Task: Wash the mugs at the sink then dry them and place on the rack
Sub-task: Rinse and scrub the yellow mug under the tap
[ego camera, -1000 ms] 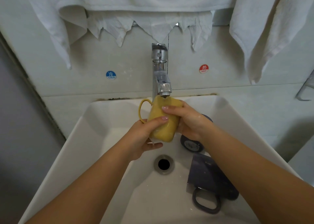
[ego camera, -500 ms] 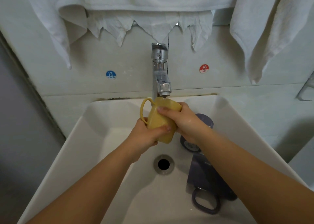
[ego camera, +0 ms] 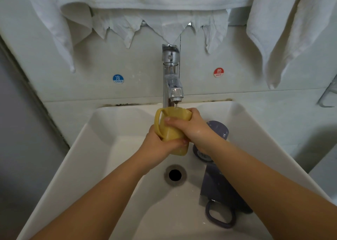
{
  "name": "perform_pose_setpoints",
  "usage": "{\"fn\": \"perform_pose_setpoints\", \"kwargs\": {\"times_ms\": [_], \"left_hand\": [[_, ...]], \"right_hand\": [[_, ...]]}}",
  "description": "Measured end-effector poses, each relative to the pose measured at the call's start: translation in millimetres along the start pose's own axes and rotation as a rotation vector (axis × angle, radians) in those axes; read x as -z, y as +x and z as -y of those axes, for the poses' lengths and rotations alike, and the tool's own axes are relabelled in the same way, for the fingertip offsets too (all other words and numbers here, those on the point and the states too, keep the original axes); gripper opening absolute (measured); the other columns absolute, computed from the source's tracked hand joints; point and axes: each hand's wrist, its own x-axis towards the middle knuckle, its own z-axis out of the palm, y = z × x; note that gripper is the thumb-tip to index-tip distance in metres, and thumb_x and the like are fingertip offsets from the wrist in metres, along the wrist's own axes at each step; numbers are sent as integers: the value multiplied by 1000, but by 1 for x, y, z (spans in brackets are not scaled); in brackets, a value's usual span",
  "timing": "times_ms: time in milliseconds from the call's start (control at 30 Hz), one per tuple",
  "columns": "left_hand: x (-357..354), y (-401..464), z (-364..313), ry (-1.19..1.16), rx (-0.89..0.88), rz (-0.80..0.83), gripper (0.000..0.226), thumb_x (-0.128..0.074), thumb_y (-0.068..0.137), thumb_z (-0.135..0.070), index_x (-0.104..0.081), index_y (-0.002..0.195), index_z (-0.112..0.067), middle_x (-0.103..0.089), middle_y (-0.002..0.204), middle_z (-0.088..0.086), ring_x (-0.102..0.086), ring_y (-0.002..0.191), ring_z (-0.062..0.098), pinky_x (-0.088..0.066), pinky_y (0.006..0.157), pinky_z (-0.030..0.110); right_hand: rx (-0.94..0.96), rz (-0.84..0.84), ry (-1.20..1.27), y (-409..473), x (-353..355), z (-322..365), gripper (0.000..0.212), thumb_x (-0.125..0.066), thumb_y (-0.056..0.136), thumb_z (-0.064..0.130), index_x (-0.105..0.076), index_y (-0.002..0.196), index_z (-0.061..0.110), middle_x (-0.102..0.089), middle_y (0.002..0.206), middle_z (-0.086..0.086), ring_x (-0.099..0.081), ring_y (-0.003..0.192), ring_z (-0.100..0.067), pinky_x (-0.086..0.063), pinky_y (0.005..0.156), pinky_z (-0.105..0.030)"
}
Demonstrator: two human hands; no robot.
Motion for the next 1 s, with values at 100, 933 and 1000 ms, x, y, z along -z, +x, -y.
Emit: {"fn": "perform_pose_setpoints", "kwargs": {"times_ms": [100,933,1000], "left_hand": [[1,-1,1,13,69,-26,69,-82,73,-27,-40,128,-26,-55,114,-3,-58,101,13,-59,77,33],[4,0,5,-26,51,-41,83,-84,70,-25,-32,135,-27,-53,121,-1,-58,105,15,-57,70,29],[6,0,5,-28,71,-45,81,-83,73,-24,-31,135,-27,-51,122,-1,-56,107,18,-58,75,33]], "right_hand": [[-36,-31,-11,-1,-4,8,48,-55,87,57,-36,115,23,-52,98,2,-54,81,-13,-46,60,-28],[84,56,-30,-4,-2,9,37,-54,89,53,-43,113,27,-53,95,8,-52,81,-6,-47,71,-28],[76,69,-37,-3,-1,8,37,-45,92,56,-45,112,26,-52,93,10,-52,82,-7,-47,74,-30]]}}
